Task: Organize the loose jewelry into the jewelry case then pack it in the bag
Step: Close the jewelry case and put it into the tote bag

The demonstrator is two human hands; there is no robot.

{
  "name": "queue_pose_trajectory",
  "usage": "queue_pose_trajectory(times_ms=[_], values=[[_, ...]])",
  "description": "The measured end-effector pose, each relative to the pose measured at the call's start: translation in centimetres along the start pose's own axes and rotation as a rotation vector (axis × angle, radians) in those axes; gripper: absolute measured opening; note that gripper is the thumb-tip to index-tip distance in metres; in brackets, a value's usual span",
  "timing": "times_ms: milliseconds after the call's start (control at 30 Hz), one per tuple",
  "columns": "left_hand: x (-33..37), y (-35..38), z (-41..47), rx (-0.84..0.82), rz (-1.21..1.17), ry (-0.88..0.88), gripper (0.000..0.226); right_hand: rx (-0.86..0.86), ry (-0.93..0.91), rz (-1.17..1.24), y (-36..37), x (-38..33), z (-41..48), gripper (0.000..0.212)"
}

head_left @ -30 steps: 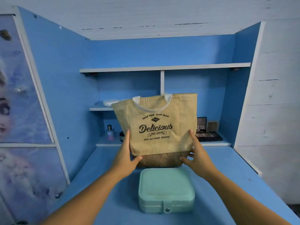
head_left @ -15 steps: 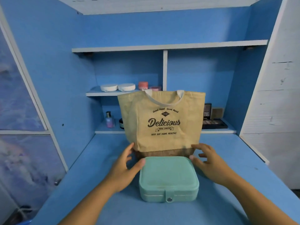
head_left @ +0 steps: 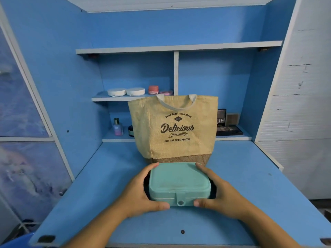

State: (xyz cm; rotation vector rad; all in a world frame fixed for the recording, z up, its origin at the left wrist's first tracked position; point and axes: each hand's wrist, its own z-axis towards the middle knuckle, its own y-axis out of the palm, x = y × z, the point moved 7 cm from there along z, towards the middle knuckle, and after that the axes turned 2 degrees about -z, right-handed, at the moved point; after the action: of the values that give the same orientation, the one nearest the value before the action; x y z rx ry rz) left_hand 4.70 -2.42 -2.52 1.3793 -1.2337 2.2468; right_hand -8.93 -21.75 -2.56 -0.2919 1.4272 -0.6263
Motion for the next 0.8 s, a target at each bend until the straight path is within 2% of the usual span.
queue_pose_trajectory(times_ms=[100,300,400,567,700,733,800], values=[[1.0,-0.2,-0.1,0.033,-0.123,0.004,0.108,0.088,-0.074,0.234,-0.4,-1.3,-0.7,0.091],[3.9,-1.5,0.8,0.000,-0.213,0.027,0.100,0.343,-0.252,-0.101,-2.1,-4.9,-1.3,0.089],[4.5,-2.1,1.5,-0.004,-0.247,0.011,0.095,0.359,-0.306,-0.231,-2.5,-6.2,-1.1,0.078],[5.6,-2.5,2.1,-0.001,-0.206,0.048,0.097,0.397,-0.371,-0.337,-3.8,-7.3,-0.9,0.066],[7.8,-3.6,3.6,-0.112,-0.166,0.108,0.101,0.519,-0.439,-0.290,-5.7,-7.7,-1.2,0.062],[8.6,-4.5,4.4,-0.087,-0.138,0.127,0.098,0.551,-0.450,-0.260,-6.2,-7.7,-1.2,0.063],[10.1,-7.7,6.4,0.131,0.009,0.193,0.080,0.599,-0.456,-0.192,-7.4,-7.7,-1.3,0.063]])
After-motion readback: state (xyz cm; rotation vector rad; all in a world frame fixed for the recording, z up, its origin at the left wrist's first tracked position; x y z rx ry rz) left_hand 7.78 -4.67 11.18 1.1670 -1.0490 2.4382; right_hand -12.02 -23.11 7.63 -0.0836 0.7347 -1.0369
